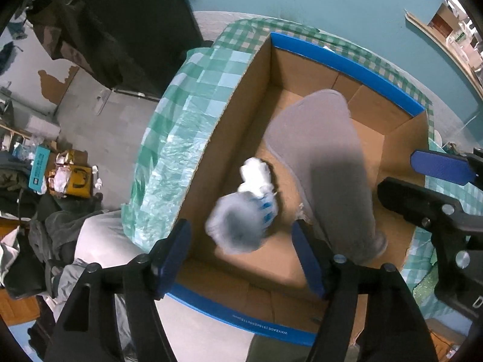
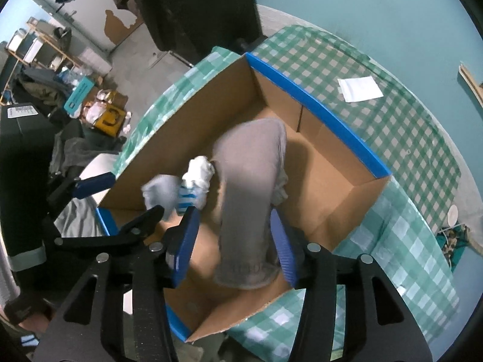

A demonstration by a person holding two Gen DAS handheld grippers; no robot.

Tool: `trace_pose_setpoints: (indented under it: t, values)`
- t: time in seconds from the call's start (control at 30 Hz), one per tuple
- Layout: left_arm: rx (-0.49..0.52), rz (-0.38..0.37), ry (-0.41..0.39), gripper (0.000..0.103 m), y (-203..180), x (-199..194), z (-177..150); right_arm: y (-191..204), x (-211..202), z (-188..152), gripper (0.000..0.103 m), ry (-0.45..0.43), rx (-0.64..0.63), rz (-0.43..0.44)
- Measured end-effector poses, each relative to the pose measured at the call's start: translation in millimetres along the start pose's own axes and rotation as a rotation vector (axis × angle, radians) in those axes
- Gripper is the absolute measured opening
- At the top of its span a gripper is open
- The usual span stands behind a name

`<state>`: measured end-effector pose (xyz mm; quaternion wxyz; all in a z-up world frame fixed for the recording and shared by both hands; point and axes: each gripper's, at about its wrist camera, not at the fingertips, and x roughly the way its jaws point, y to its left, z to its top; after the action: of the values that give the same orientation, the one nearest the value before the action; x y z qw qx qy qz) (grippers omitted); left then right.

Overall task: Organize soft objects
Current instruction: 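Open the left tool over the box while the right tool releases the mitten, then move both open tools back over the green cloth and black glove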

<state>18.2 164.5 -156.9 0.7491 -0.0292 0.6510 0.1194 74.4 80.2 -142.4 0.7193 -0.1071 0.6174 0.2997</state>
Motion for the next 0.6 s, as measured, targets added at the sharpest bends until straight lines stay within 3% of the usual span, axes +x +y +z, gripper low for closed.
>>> trace_pose_setpoints:
  t: [0.2,0.6]
  values:
    - [-0.013,-0.007,-0.002,0.07,2,-6,-3,-6,-11,-5,0.057,-0.008,0.02,-0.006]
    - [0.011,-0.018,-0.046,0.07,-11,-30,-13,-20,-37,-25,0.057,-0.039,0.039,-0.021]
